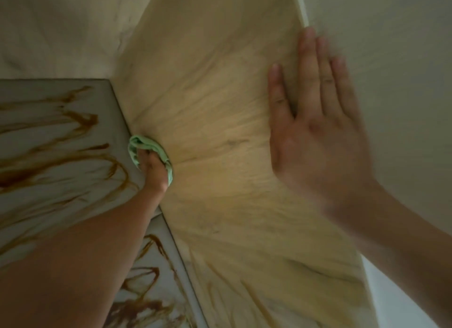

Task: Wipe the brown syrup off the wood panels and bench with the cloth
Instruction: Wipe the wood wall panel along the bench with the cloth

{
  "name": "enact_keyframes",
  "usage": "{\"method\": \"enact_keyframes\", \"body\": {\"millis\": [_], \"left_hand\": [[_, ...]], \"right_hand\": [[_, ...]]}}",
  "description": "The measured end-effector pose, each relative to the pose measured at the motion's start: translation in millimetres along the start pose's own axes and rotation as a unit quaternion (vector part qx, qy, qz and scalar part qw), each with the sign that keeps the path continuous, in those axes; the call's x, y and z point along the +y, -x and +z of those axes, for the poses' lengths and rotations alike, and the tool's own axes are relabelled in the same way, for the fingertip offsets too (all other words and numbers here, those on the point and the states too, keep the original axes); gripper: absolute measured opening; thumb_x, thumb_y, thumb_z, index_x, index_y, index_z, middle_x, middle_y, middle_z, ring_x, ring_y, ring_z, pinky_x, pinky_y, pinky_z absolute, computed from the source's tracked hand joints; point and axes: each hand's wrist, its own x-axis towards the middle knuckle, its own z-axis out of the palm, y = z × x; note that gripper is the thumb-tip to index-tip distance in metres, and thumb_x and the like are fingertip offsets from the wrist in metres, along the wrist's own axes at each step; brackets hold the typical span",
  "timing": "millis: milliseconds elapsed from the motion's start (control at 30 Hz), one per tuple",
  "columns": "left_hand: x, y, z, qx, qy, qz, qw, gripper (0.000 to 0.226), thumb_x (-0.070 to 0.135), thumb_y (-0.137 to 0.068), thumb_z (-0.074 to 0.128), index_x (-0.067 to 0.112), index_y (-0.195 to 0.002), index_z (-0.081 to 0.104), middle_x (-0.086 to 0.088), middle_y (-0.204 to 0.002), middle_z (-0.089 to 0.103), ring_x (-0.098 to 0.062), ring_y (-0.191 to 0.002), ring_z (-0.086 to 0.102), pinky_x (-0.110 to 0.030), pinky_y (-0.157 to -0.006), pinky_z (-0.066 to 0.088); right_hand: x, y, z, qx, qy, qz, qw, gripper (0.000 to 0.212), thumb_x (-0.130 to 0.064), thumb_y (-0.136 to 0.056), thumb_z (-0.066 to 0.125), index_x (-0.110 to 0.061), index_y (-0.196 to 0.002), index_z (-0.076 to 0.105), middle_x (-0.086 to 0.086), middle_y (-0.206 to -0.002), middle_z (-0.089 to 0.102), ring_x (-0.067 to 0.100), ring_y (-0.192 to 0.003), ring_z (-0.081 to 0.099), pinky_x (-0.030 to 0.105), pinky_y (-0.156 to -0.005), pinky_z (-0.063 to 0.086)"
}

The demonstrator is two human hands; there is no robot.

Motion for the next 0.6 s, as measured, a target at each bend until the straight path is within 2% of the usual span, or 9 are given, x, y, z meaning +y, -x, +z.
{"method": "enact_keyframes", "body": {"millis": [67,133,200,300,400,433,500,533,600], "left_hand": [[-18.7,6.6,1.3,0.004,0.036,-0.044,0.998,0.082,0.054,-0.089,0.026,0.023,-0.164,0.019,-0.003,-0.166,0.028,-0.025,-0.149,0.032,-0.044,-0.126,0.023],[-5.0,28.3,8.4,0.035,0.046,-0.083,0.995,0.084,0.060,-0.087,0.030,0.023,-0.163,0.025,-0.004,-0.163,0.034,-0.028,-0.147,0.036,-0.048,-0.125,0.025],[33.0,57.9,25.1,0.051,0.054,-0.050,0.996,0.074,0.049,-0.095,0.034,0.018,-0.162,0.025,-0.006,-0.164,0.031,-0.028,-0.148,0.034,-0.044,-0.125,0.024],[74.3,116.9,46.0,0.015,0.055,0.077,0.995,0.072,0.036,-0.100,0.035,0.011,-0.164,0.015,-0.008,-0.170,0.016,-0.021,-0.155,0.021,-0.036,-0.127,0.018],[106.4,176.6,59.2,-0.048,-0.025,0.203,0.978,0.071,0.037,-0.104,0.030,0.014,-0.165,0.002,-0.005,-0.173,-0.003,-0.020,-0.159,0.001,-0.045,-0.129,0.006],[115.2,199.3,62.4,-0.075,-0.066,0.255,0.962,0.071,0.041,-0.104,0.027,0.020,-0.164,-0.004,0.000,-0.172,-0.011,-0.021,-0.159,-0.006,-0.048,-0.129,0.002],[129.0,239.9,66.8,-0.125,-0.146,0.376,0.907,0.069,0.048,-0.106,0.021,0.035,-0.160,-0.019,0.011,-0.168,-0.026,-0.022,-0.158,-0.017,-0.049,-0.129,-0.004],[131.5,251.5,65.1,-0.145,-0.164,0.424,0.879,0.066,0.054,-0.106,0.016,0.040,-0.158,-0.022,0.014,-0.167,-0.028,-0.025,-0.158,-0.018,-0.048,-0.129,-0.005],[129.7,242.3,57.4,-0.158,-0.165,0.476,0.849,0.067,0.066,-0.102,0.007,0.045,-0.157,-0.023,0.015,-0.169,-0.020,-0.029,-0.159,-0.012,-0.048,-0.129,-0.001]], "right_hand": [[-0.2,1.8,-0.2,-0.005,-0.010,0.004,1.000,0.055,-0.004,-0.105,0.028,0.002,-0.160,0.027,0.041,-0.162,0.010,0.052,-0.155,0.011,0.057,-0.126,0.014],[1.4,4.9,-1.5,-0.011,-0.017,0.005,1.000,0.056,-0.005,-0.105,0.023,0.003,-0.160,0.024,0.041,-0.163,0.006,0.051,-0.155,0.007,0.057,-0.126,0.012],[1.4,1.8,-2.4,-0.013,-0.020,0.005,1.000,0.056,-0.007,-0.106,0.018,0.003,-0.161,0.021,0.041,-0.163,0.004,0.051,-0.156,0.006,0.057,-0.127,0.011],[1.0,2.0,-4.3,-0.028,-0.023,0.003,0.999,0.056,-0.009,-0.106,0.012,0.003,-0.161,0.018,0.041,-0.163,0.000,0.051,-0.156,0.003,0.057,-0.127,0.008],[1.2,4.4,-5.8,-0.022,-0.051,0.002,0.998,0.055,-0.008,-0.107,0.015,0.005,-0.160,0.022,0.042,-0.162,0.002,0.053,-0.155,0.005,0.057,-0.127,0.008],[1.2,4.0,-6.6,-0.018,-0.060,0.002,0.998,0.053,-0.008,-0.107,0.018,0.005,-0.158,0.026,0.043,-0.162,0.004,0.054,-0.154,0.007,0.057,-0.127,0.008],[2.5,3.2,-9.3,-0.013,-0.076,0.001,0.997,0.050,-0.011,-0.109,0.026,0.006,-0.156,0.032,0.044,-0.161,0.008,0.055,-0.154,0.010,0.057,-0.127,0.010],[2.7,3.3,-9.4,-0.016,-0.080,-0.001,0.997,0.049,-0.011,-0.109,0.028,0.006,-0.155,0.034,0.044,-0.160,0.009,0.055,-0.153,0.011,0.057,-0.127,0.010],[2.6,2.3,-10.7,-0.025,-0.082,-0.010,0.996,0.049,-0.009,-0.109,0.026,0.006,-0.155,0.033,0.045,-0.160,0.007,0.056,-0.153,0.010,0.058,-0.127,0.009]]}}
